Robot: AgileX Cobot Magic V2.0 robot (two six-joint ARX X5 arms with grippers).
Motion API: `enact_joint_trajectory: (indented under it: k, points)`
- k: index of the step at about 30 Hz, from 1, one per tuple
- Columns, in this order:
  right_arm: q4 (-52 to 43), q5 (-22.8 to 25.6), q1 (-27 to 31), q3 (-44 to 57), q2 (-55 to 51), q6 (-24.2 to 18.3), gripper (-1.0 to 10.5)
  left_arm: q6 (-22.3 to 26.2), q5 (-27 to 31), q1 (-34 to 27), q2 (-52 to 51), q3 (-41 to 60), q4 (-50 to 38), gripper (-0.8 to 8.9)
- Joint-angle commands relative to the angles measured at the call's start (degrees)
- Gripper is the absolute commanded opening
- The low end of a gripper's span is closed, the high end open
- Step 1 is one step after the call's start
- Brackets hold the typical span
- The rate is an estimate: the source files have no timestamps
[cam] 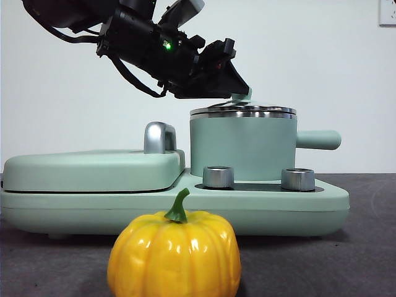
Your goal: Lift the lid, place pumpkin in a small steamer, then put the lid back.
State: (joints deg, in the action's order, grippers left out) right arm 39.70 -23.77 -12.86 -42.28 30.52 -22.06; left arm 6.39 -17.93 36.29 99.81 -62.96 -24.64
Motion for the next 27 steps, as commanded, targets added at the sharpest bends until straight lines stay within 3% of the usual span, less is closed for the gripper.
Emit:
enact_joint_trajectory:
  k: [1, 23, 24, 27]
  points:
    - [-0.22, 0.11, -0.24, -0.9, 0.48, 0.72, 2.4, 0.33, 0.17, 0.52, 1.68, -1.49, -0.7, 2.18]
    - [-0.2, 0.26, -0.24, -0.9, 0.5, 0.72, 2.4, 0.17, 0.15, 0.74, 3.85, -3.5, -0.66, 2.13]
    - [-0.2, 0.26, -0.24, -0.9, 0.5, 0.72, 2.4, 0.17, 0.15, 0.74, 3.85, -3.5, -0.66, 1.94]
    - [-0.17, 0.26, -0.24, -0.9, 0.5, 0.72, 2.4, 0.2, 0.17, 0.74, 3.85, -3.5, -0.66, 0.15]
